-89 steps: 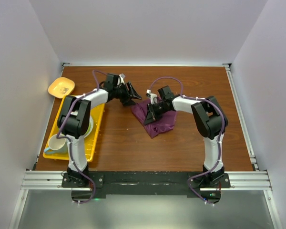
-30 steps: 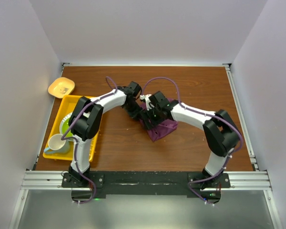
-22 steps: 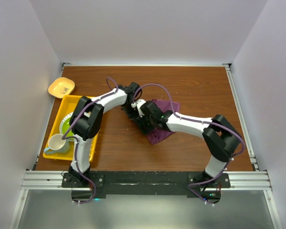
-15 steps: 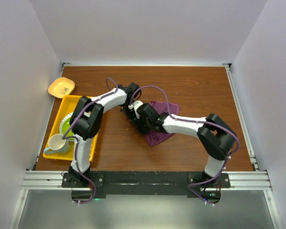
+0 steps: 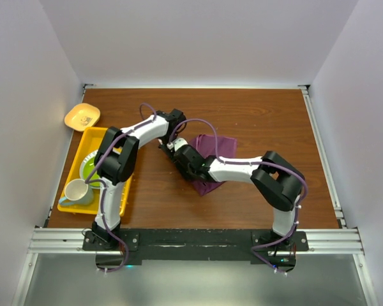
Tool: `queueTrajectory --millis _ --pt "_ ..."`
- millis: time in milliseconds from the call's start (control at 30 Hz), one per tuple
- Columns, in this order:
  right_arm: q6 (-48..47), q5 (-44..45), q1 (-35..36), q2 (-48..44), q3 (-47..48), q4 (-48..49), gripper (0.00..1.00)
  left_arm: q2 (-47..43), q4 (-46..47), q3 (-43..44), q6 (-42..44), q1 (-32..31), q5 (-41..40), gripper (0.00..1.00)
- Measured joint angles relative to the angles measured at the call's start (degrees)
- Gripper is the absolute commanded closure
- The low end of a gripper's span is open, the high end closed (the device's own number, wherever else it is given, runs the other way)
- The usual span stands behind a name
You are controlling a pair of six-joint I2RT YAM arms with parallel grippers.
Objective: Fold the napkin, place the utensils inside, and roll it up
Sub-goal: Roll the napkin with the utensil
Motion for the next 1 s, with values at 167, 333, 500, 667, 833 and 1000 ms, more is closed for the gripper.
queueTrajectory --millis 167,333,500,667,833,1000 --pt "2.1 2.6 1.1 1.6 1.1 0.7 0.97 0.0 -0.2 0.3 -0.1 0.3 -0.1 1.00" --pt "2.5 1.1 0.6 1.7 0.4 2.6 1.00 -0.3 0.5 0.0 0.1 0.4 -0.8 1.00" --pt "4.6 -8.8 -3.3 1.1 -3.1 9.7 1.00 -3.1 4.5 -3.8 2.6 1.0 -2.2 0.67" --pt "9.6 -25.6 -9.7 2.5 -6.8 22.5 1.00 -8.8 10.9 -10.3 6.6 2.8 -1.9 0.36" --pt "13.7 -41.1 -14.9 6.6 -7.3 30.6 1.00 -13.6 14.7 -12.5 10.3 4.7 -2.0 0.21" --pt "20.8 -56.7 -20.2 12.2 -6.3 37.4 1.00 -19.5 17.6 -12.8 15.0 5.4 -1.5 0.21"
